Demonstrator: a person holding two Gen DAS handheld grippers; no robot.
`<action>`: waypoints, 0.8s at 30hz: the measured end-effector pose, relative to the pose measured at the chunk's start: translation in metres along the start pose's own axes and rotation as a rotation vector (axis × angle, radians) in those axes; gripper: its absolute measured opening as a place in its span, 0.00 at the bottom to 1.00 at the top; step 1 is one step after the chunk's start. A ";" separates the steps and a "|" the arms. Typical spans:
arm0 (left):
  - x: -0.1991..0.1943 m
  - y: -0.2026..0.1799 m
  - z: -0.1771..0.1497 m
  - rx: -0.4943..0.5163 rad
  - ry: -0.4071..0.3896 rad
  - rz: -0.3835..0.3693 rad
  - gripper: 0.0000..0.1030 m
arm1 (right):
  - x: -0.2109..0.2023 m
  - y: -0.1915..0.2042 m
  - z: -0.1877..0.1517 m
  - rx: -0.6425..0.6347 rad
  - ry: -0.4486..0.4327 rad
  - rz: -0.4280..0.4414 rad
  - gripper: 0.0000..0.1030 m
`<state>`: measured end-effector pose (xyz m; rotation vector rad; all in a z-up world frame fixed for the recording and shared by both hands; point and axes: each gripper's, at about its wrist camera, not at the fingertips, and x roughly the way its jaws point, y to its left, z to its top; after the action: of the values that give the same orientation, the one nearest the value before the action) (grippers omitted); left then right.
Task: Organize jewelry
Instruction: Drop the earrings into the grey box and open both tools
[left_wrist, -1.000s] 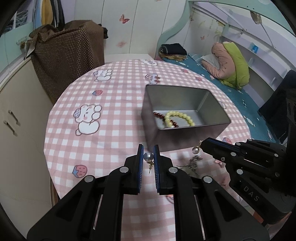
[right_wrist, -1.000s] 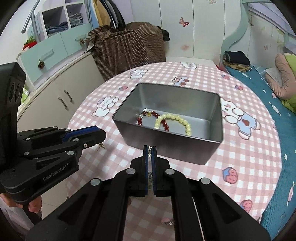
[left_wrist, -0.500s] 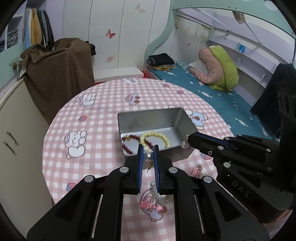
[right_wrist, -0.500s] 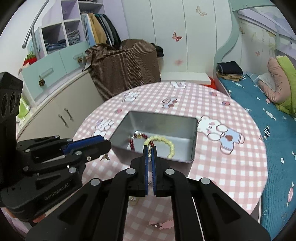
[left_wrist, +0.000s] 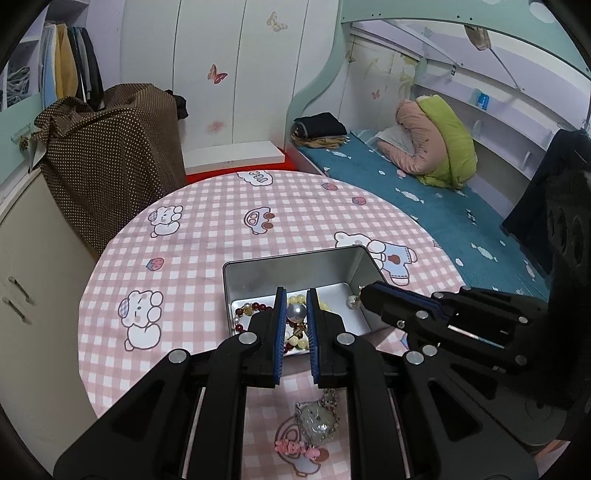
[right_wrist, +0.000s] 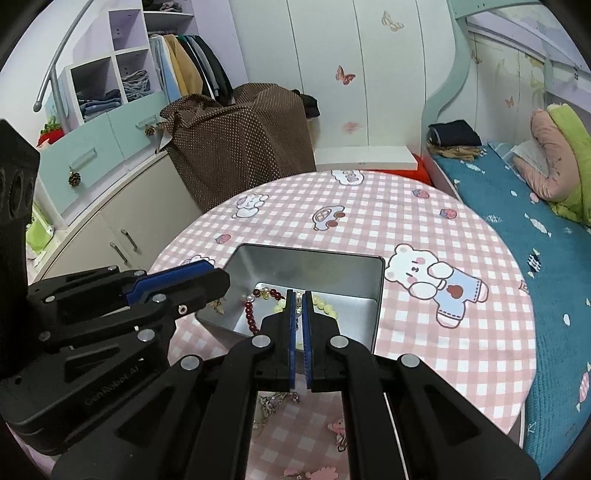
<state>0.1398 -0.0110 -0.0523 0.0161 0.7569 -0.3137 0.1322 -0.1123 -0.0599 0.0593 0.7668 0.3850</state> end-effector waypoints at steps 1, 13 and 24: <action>0.003 0.001 0.000 -0.002 0.006 0.000 0.11 | 0.002 -0.001 0.000 0.003 0.004 0.000 0.03; 0.039 0.009 -0.002 -0.034 0.068 -0.014 0.11 | 0.021 -0.014 -0.001 0.015 0.044 -0.005 0.03; 0.038 0.017 -0.003 -0.046 0.058 0.034 0.43 | 0.010 -0.020 0.001 -0.010 -0.006 -0.130 0.34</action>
<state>0.1686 -0.0051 -0.0822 -0.0053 0.8203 -0.2648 0.1457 -0.1273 -0.0699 0.0014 0.7583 0.2646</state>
